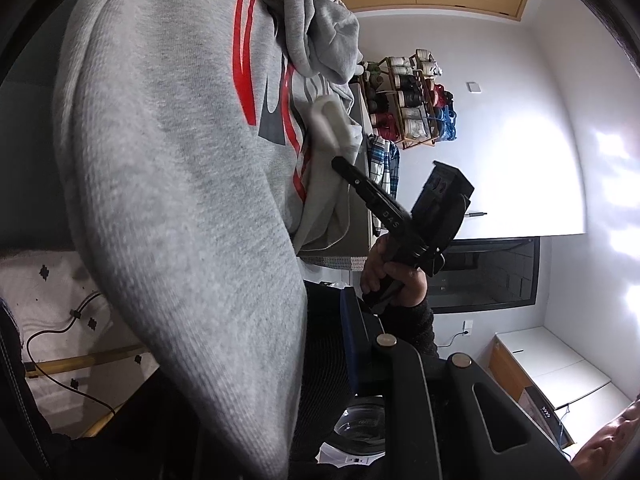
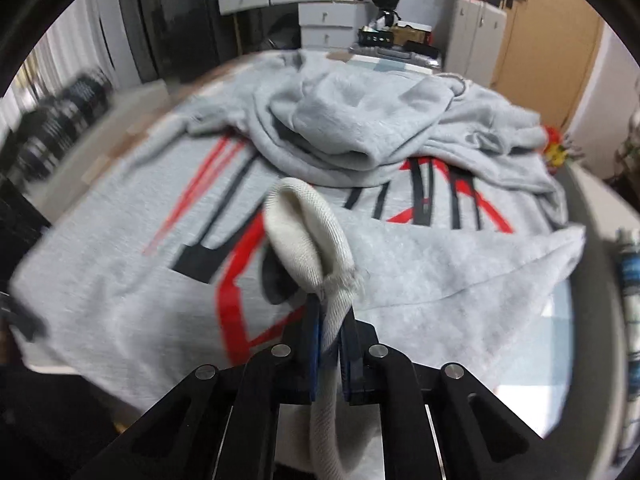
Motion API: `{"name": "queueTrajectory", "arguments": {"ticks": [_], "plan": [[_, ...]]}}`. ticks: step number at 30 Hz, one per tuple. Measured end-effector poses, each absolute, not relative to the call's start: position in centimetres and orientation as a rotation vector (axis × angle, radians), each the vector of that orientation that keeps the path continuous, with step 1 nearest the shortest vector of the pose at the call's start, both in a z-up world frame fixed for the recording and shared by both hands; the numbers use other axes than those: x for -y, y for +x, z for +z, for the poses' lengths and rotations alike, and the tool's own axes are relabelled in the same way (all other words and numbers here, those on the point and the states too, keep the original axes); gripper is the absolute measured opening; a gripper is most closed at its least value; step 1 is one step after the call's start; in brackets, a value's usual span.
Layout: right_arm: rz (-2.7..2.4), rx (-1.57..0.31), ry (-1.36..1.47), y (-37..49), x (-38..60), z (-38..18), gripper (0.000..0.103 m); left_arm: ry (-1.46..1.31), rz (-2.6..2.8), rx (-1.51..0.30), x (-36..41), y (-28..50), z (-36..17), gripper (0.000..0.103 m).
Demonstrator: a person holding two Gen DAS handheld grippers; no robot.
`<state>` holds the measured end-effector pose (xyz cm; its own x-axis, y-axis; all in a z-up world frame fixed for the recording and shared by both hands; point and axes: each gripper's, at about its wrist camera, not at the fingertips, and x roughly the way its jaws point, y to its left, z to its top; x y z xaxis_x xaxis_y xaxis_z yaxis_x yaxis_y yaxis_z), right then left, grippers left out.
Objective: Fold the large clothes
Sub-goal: 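Hold the hoodie raised with the left gripper while the right gripper pulls the hood fabric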
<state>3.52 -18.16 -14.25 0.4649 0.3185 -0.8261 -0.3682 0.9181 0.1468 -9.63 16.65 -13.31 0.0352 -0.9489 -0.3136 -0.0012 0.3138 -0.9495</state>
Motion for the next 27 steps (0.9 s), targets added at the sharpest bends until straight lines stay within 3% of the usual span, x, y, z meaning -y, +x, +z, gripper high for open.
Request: {"name": "queueTrajectory", "arguments": {"ticks": [3,10,18,27], "plan": [[0.411,-1.021,-0.011,3.8,19.1,-14.8,0.010,-0.988,-0.949,-1.313,-16.7,-9.7,-13.3,0.014],[0.295,-1.002,-0.215,3.0,17.4,-14.9,0.008,-0.987,-0.952,-1.311,-16.7,-9.7,-13.2,0.014],[0.412,-1.070,-0.094,3.4,18.7,-15.2,0.011,-0.988,-0.953,-1.311,-16.6,-9.7,-13.2,0.014],[0.456,-1.066,0.111,2.7,21.9,-14.7,0.006,-0.987,-0.954,-1.311,-16.5,-9.7,-13.2,0.014]]}}
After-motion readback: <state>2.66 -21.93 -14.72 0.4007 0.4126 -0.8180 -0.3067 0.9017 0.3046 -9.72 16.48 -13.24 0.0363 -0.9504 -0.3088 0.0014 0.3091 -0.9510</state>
